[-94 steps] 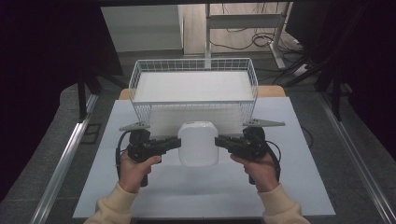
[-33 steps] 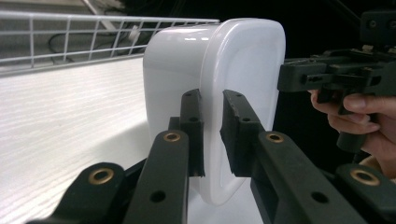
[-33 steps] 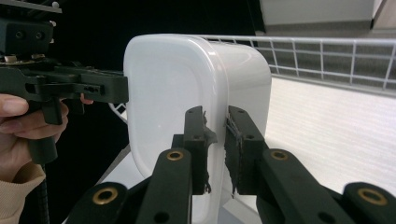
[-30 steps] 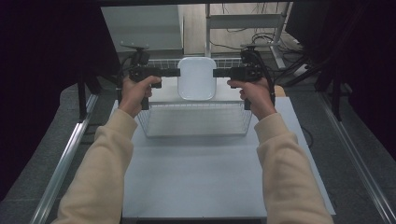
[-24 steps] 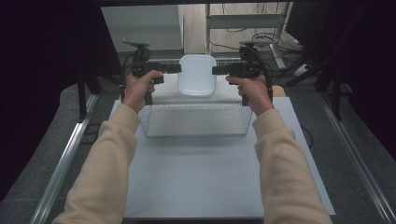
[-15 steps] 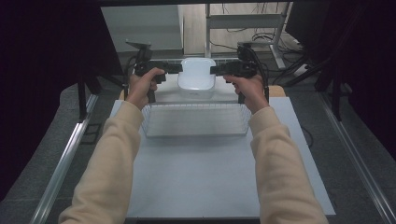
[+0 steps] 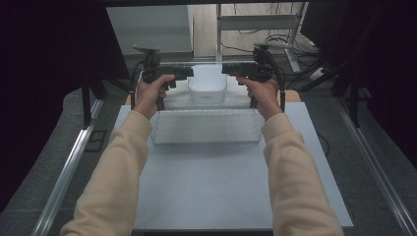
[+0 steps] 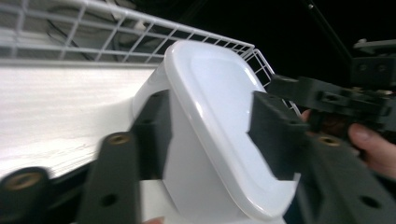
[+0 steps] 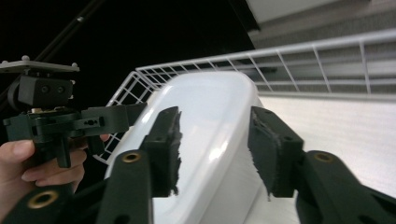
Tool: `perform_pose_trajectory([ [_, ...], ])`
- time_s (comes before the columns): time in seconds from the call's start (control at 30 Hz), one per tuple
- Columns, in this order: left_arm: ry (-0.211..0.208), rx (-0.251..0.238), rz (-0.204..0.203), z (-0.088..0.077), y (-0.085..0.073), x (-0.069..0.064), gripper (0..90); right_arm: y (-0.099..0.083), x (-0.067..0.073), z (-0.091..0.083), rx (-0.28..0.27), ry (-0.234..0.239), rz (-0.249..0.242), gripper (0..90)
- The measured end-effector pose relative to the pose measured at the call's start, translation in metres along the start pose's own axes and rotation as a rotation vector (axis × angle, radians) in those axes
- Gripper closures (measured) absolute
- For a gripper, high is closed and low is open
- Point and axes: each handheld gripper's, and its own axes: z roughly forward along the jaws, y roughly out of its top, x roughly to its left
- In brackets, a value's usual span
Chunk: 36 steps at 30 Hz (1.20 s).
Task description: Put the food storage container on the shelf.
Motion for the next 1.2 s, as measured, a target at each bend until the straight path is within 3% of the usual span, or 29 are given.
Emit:
perform_pose_trajectory([
  [0.03, 0.0, 0.0, 0.0, 0.0, 0.0, 0.0, 43.9, 0.0, 0.0, 0.0, 0.0, 0.0, 0.0, 51.3],
  [0.07, 0.005, -0.009, 0.048, -0.008, -0.002, -0.006, 42.6, -0.001, 0.005, -0.007, -0.009, -0.005, -0.047, 46.7],
  [0.1, 0.005, -0.009, 0.048, -0.008, -0.002, -0.006, 41.3, -0.001, 0.005, -0.007, -0.009, -0.005, -0.047, 46.7],
  [0.2, 0.007, -0.006, 0.1, -0.02, -0.008, -0.015, 36.8, -0.01, 0.014, -0.021, -0.018, -0.019, -0.149, 40.9],
  [0.23, 0.01, -0.007, 0.111, -0.025, -0.011, -0.018, 36.8, -0.01, 0.014, -0.021, -0.018, -0.019, -0.149, 40.9],
  [0.27, 0.011, -0.014, 0.119, -0.03, -0.015, -0.021, 34.8, -0.017, 0.017, -0.027, -0.015, -0.028, -0.2, 38.7],
  [0.33, 0.018, -0.015, 0.134, -0.039, -0.024, -0.025, 34.0, -0.022, 0.018, -0.03, -0.009, -0.033, -0.225, 37.9],
  [0.4, 0.055, -0.002, 0.169, -0.048, -0.034, -0.029, 31.6, -0.036, 0.022, -0.04, 0.001, -0.032, -0.28, 36.3],
  [0.43, 0.066, 0.005, 0.188, -0.052, -0.039, -0.031, 31.6, -0.036, 0.022, -0.04, 0.001, -0.032, -0.28, 36.3],
  [0.63, 0.081, 0.013, 0.275, -0.074, -0.081, -0.041, 30.3, -0.072, 0.027, -0.063, -0.005, -0.033, -0.394, 33.4],
  [0.77, 0.056, 0.014, 0.301, -0.084, -0.118, -0.042, 29.3, -0.104, 0.026, -0.084, -0.028, -0.014, -0.415, 33.0],
  [0.83, 0.062, 0.022, 0.321, -0.087, -0.136, -0.041, 28.4, -0.121, 0.023, -0.092, -0.029, -0.025, -0.432, 32.7],
  [0.87, 0.064, 0.02, 0.33, -0.088, -0.145, -0.04, 28.1, -0.139, 0.019, -0.098, -0.026, -0.043, -0.441, 32.5],
  [0.9, 0.065, 0.027, 0.339, -0.09, -0.153, -0.039, 28.1, -0.139, 0.019, -0.098, -0.026, -0.043, -0.441, 32.5],
  [0.93, 0.067, 0.028, 0.345, -0.091, -0.162, -0.037, 27.7, -0.157, 0.012, -0.103, -0.029, -0.052, -0.439, 32.5],
  [1.0, 0.077, 0.035, 0.344, -0.092, -0.177, -0.032, 27.6, -0.166, 0.007, -0.105, -0.027, -0.051, -0.43, 32.2],
  [1.17, 0.153, 0.038, 0.355, -0.093, -0.211, -0.015, 27.8, -0.205, -0.014, -0.109, -0.007, -0.074, -0.402, 31.9],
  [1.2, 0.174, 0.057, 0.354, -0.092, -0.222, -0.007, 27.9, -0.218, -0.021, -0.11, 0.008, -0.091, -0.401, 31.4],
])
